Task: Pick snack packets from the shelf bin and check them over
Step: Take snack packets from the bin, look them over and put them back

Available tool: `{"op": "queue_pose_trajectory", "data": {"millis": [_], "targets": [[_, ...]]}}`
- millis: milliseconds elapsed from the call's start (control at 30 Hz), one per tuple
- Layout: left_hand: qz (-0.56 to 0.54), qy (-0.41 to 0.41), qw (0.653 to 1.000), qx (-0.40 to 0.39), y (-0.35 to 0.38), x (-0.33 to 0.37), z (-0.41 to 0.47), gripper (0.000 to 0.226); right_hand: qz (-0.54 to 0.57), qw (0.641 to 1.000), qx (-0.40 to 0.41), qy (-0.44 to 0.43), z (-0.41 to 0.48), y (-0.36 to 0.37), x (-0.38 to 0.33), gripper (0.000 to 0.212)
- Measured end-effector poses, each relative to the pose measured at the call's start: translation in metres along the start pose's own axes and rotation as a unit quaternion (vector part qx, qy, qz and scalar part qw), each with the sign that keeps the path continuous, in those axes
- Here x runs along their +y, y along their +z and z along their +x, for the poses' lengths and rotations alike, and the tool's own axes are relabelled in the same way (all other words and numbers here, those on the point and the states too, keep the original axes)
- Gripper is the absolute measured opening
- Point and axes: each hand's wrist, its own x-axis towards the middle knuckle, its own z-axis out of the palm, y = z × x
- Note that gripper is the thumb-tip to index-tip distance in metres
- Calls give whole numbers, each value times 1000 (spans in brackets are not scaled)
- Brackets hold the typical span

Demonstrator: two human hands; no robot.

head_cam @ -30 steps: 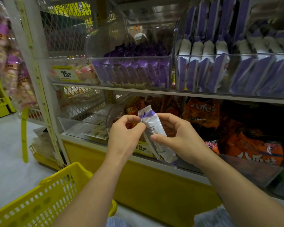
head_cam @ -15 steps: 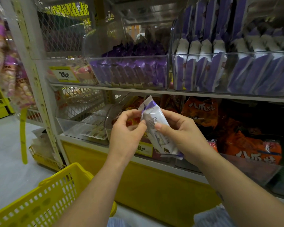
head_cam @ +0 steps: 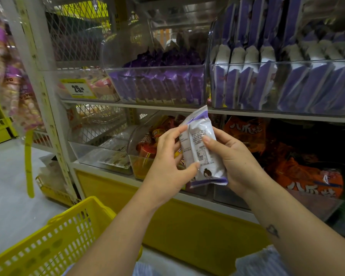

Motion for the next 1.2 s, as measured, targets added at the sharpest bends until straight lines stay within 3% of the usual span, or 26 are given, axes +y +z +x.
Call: {"op": "queue_pose_trajectory", "data": {"millis": [133, 200, 367, 500, 633, 800, 933, 1000, 1133, 1200], "targets": [[21, -11, 1000, 5, 4, 1, -2, 53, 74, 996, 36, 28, 3, 3, 4, 31], [70, -2, 998, -1, 2, 3, -2, 45, 108, 992, 56, 38, 4, 5, 5, 35], [66, -48, 995, -53, -7, 8, -3, 59, 129, 988, 72, 50, 4, 5, 5, 37], [38, -41, 998, -7, -18, 13, -1, 60, 88, 996, 10, 27, 1, -1, -3, 64], [14, -10, 997, 73, -25, 12, 2, 48, 18, 998, -66, 10, -2, -1, -5, 55], [11, 1, 996, 90, -25, 12, 2, 25, -40, 998, -45, 10, -7, 0, -9, 78], [7, -23, 995, 94, -21, 16, -4, 14, -161, 986, -42, -12, -20, 0, -11, 86], [-1, -56, 994, 94, -17, 20, -9, 22, -228, 972, -48, -29, -29, 1, -9, 88], [-61, -106, 991, 50, -5, 37, -13, 81, -344, 933, -48, -95, -44, 2, -9, 77], [-56, -117, 991, 35, 5, 46, -11, 89, -411, 901, -39, -129, -50, 6, -13, 70]]}}
